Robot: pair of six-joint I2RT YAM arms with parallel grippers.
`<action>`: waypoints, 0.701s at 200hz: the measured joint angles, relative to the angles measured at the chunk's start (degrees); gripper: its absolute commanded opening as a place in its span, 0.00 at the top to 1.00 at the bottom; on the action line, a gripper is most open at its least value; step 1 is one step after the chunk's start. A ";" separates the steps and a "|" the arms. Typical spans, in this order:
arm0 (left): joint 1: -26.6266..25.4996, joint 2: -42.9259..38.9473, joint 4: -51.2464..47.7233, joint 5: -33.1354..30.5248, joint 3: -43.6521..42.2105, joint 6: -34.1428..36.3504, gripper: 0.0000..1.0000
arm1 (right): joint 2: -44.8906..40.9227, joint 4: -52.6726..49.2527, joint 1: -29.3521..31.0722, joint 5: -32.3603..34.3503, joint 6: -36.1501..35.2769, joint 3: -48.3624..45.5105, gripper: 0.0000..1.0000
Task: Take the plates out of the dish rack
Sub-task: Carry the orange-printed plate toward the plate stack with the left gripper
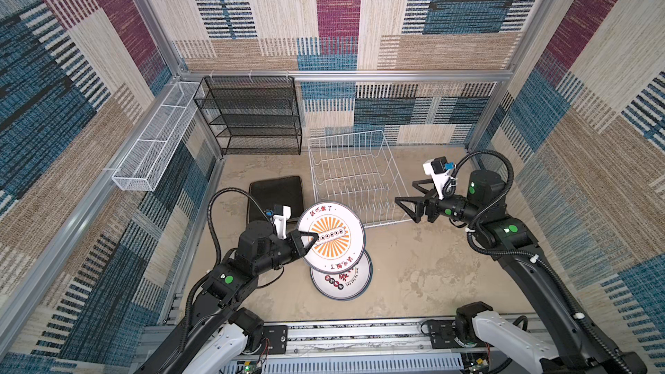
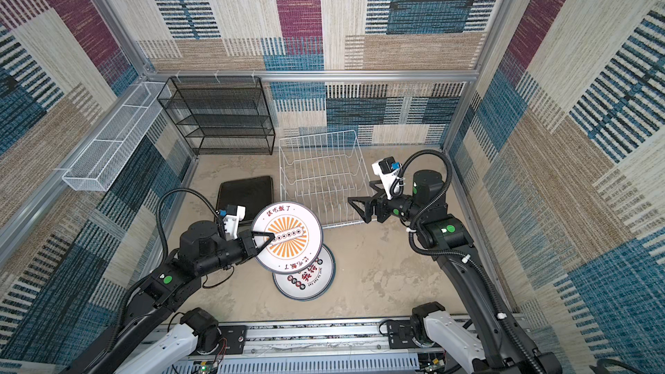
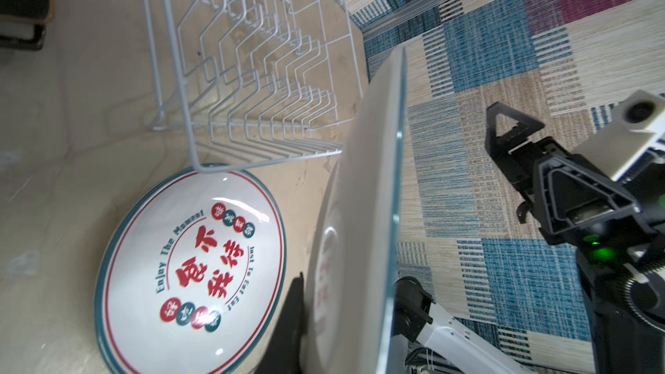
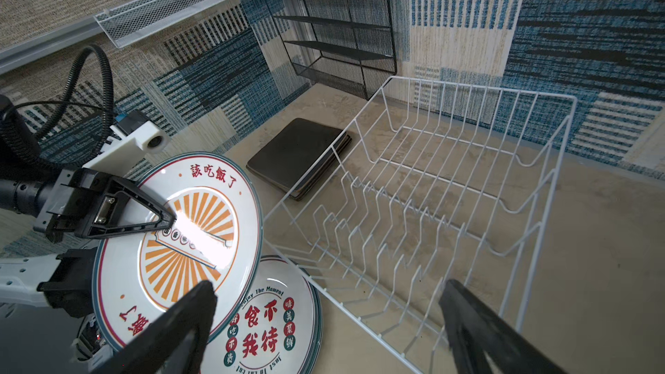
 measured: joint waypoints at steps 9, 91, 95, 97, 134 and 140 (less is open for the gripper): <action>0.00 -0.59 -1.40 0.17 -1.38 -0.70 1.00 | -1.36 -0.55 0.07 -0.11 -1.46 -0.83 0.01; -0.02 -5.05 -5.09 2.47 -10.27 -3.91 1.00 | -8.66 -6.91 1.81 -1.84 -16.17 -4.13 0.01; -0.02 -5.18 -5.09 2.71 -10.62 -3.91 1.00 | -8.59 -7.37 1.99 -1.68 -16.70 -4.15 0.01; -0.02 -5.18 -5.09 2.78 -10.86 -3.91 1.00 | -8.55 -7.56 2.08 -1.46 -16.87 -4.15 0.01; -0.11 -4.24 -3.26 4.02 -15.54 -4.76 1.00 | -7.74 -9.46 3.74 0.70 -19.39 -4.39 0.01; -0.11 -3.78 -2.51 4.22 -16.20 -4.98 1.00 | -7.58 -9.46 3.98 0.94 -19.41 -4.42 0.01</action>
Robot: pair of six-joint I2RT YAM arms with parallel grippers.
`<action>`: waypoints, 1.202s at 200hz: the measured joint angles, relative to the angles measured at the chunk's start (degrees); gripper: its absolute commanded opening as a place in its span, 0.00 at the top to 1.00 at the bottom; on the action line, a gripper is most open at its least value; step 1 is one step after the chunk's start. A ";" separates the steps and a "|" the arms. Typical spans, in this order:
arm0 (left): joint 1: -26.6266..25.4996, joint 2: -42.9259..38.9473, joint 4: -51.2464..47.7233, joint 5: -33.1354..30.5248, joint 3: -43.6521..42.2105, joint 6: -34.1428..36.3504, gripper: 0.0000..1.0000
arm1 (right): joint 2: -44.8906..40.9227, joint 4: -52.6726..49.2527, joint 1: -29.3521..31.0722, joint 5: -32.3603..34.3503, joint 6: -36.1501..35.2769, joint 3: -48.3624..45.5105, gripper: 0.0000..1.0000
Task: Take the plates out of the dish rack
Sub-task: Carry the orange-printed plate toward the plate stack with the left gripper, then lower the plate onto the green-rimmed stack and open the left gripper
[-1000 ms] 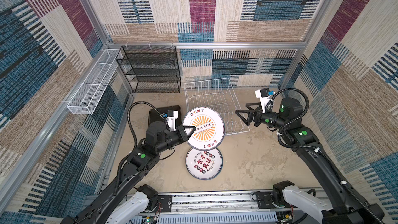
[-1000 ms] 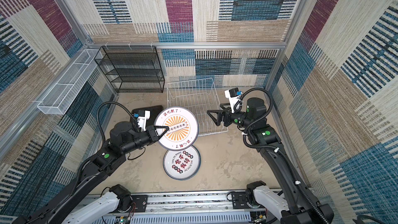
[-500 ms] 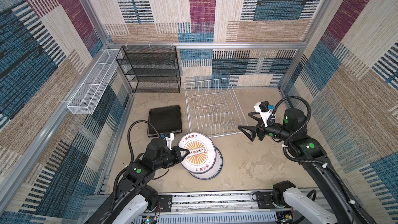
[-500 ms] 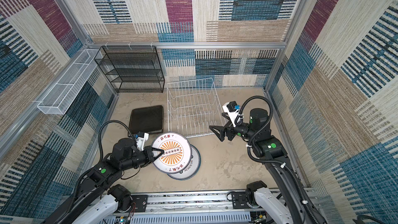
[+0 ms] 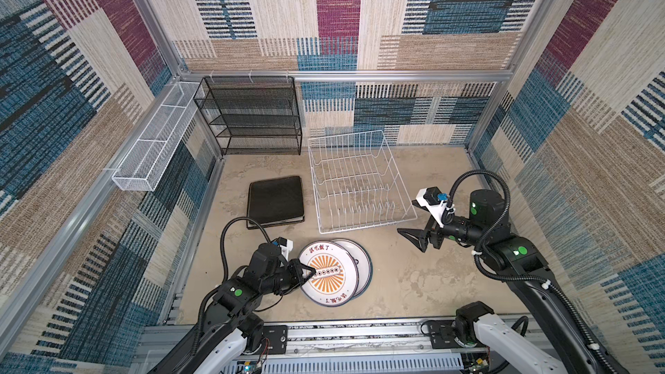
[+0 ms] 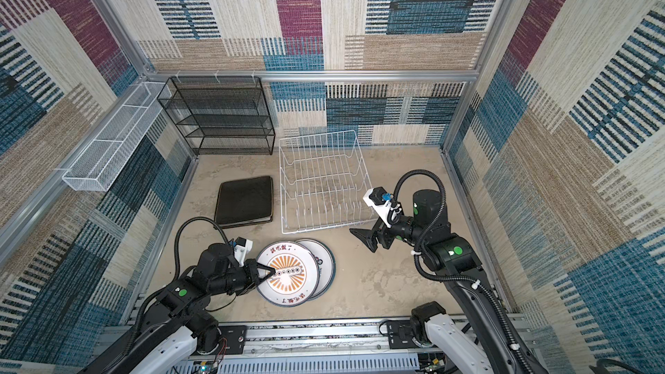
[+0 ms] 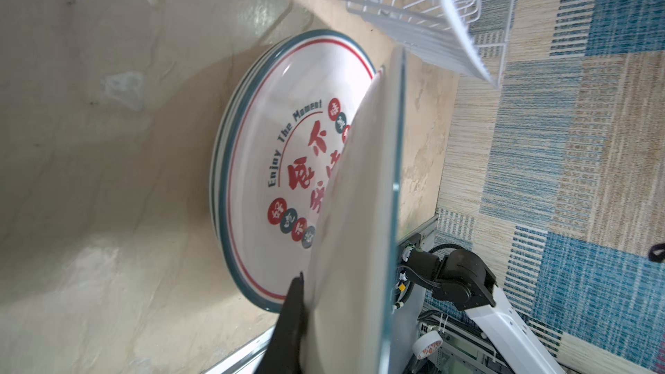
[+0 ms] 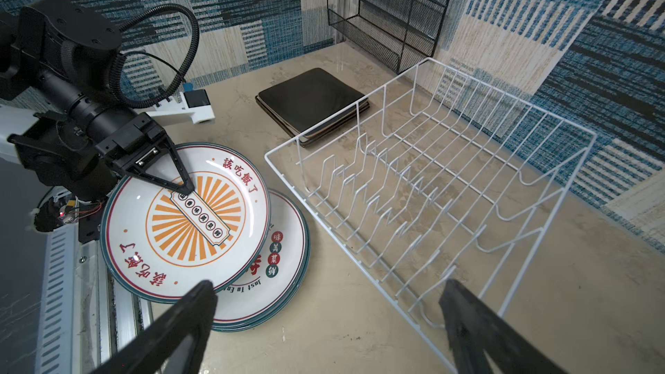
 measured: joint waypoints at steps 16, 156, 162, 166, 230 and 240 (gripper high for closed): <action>0.00 0.98 1.64 0.15 -1.20 -0.20 1.00 | 0.50 0.00 0.68 0.17 -0.15 -0.15 0.01; 0.02 20.63 20.33 1.86 -0.81 -1.86 0.40 | 2.10 0.44 2.43 4.24 -1.66 -1.33 0.01; 0.00 20.85 20.15 1.84 -0.39 -1.84 0.37 | 2.10 0.48 2.45 4.31 -1.66 -1.40 0.01; 0.00 20.96 20.09 1.84 -0.20 -1.81 0.34 | 2.10 0.55 2.47 4.42 -1.68 -1.49 0.01; 0.00 20.13 10.91 -0.11 5.14 0.20 0.16 | 2.69 0.92 2.51 4.63 -1.88 -1.86 0.01; 0.00 20.15 8.92 -0.42 6.29 1.01 0.16 | 2.82 0.94 2.51 4.63 -1.88 -1.88 0.01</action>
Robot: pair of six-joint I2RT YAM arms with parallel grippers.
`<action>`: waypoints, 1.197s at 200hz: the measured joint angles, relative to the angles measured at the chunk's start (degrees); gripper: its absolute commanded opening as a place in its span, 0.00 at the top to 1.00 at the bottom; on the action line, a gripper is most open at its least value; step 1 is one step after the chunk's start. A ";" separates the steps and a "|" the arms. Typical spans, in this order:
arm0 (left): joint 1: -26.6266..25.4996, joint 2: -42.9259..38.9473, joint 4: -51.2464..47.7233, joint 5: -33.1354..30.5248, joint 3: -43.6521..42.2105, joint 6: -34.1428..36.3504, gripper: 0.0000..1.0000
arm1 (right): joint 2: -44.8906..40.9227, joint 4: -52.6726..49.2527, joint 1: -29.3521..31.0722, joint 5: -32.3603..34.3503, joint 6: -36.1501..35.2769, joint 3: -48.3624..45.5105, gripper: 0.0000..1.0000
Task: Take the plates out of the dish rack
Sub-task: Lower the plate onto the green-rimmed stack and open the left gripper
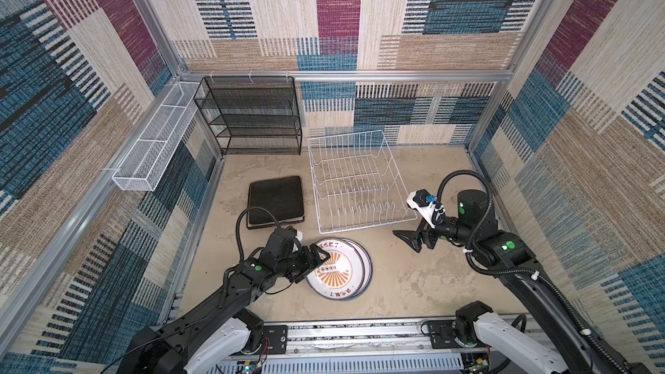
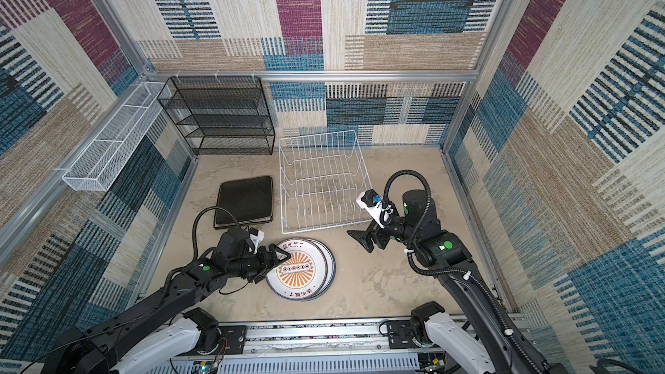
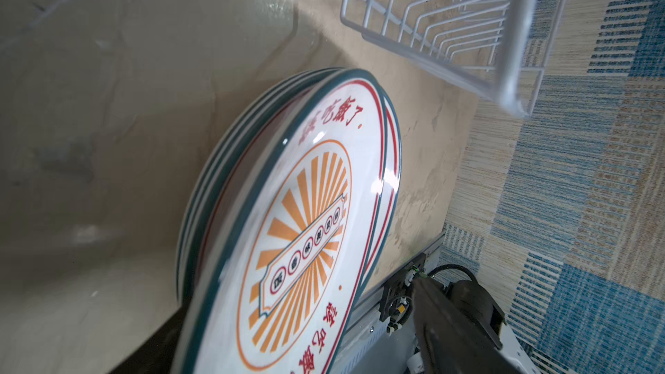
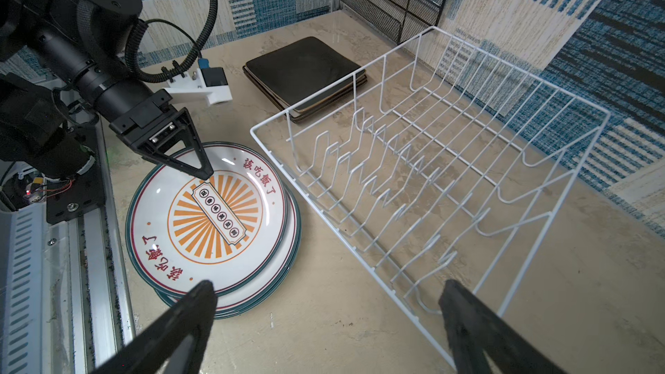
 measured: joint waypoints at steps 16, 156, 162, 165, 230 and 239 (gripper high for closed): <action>0.00 0.15 -3.26 -1.29 1.77 0.94 0.16 | 0.09 0.13 0.00 0.00 0.00 -0.11 0.01; 0.00 8.22 -9.51 -2.32 8.11 5.03 0.13 | -1.44 0.87 0.07 1.57 1.16 -2.21 0.01; 0.00 8.66 -9.53 -2.32 8.44 5.20 0.12 | -1.53 0.94 0.07 1.57 1.16 -2.29 0.01; 0.00 8.87 -9.55 -2.29 8.61 5.27 0.12 | -1.57 0.96 0.07 1.57 1.18 -2.34 0.01; -0.59 13.18 -9.49 -1.09 11.39 6.36 0.05 | -1.73 1.29 0.11 2.73 1.90 -2.56 0.01; -0.63 13.46 -9.73 -1.09 11.74 6.54 0.04 | -1.86 1.38 0.11 2.97 1.90 -2.69 0.01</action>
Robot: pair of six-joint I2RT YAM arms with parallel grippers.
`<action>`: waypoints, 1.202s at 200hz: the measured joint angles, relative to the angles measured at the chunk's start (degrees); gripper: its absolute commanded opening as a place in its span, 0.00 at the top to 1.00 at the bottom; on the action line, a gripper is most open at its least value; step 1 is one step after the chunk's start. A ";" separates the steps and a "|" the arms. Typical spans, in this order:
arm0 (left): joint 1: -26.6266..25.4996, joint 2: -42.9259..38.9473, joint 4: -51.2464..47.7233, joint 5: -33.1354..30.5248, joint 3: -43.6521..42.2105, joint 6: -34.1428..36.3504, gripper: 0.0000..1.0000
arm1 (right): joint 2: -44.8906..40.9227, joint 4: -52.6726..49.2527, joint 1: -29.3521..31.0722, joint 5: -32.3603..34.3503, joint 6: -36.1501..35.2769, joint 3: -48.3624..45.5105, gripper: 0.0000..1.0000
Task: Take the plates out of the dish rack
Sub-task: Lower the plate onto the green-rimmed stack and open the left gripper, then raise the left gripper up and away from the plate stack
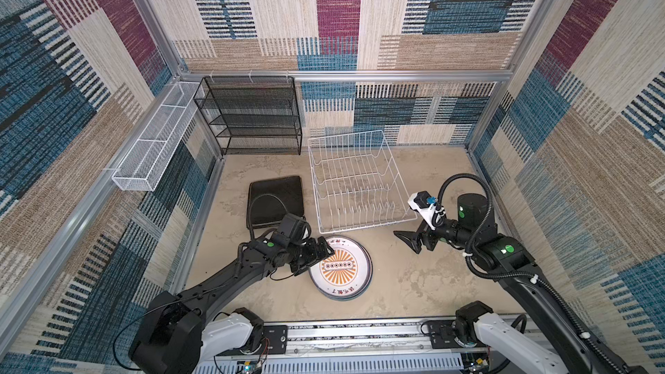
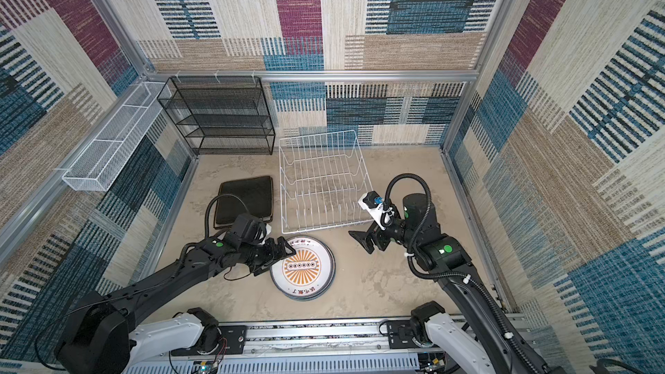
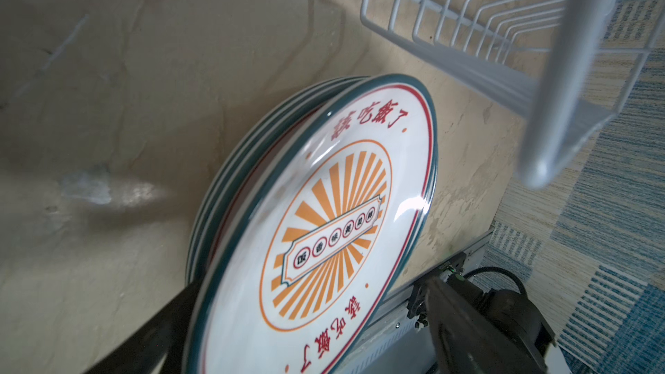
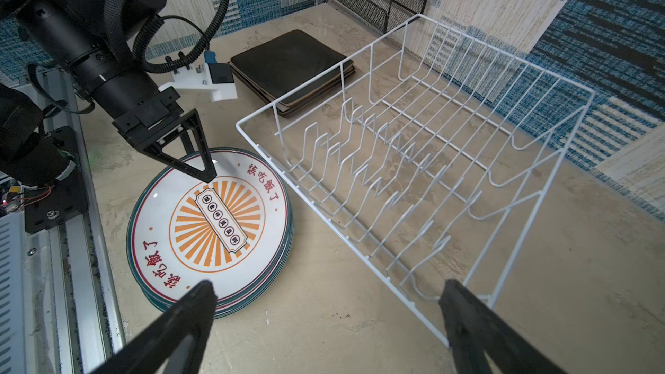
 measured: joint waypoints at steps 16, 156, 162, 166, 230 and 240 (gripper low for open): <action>-0.07 0.52 -0.66 0.00 0.70 0.35 0.03 | -0.24 0.20 0.00 0.07 0.02 -0.22 0.01; -2.43 7.08 -10.21 -2.84 8.74 5.57 0.01 | -0.52 1.55 0.00 3.06 1.75 -0.39 0.01; -2.56 7.17 -10.88 -3.04 9.11 5.79 0.01 | -0.52 1.57 0.00 3.08 1.75 -0.39 0.01; -2.69 7.21 -11.30 -3.08 9.33 5.86 0.01 | -0.55 1.60 0.00 3.08 1.79 -0.39 0.01; -3.93 10.82 -14.82 -4.70 12.04 7.26 0.01 | -1.09 2.47 0.00 4.55 3.06 -0.52 0.01; -4.24 11.52 -15.21 -4.85 12.70 7.32 0.01 | -1.18 2.49 0.00 4.57 3.06 -0.52 0.01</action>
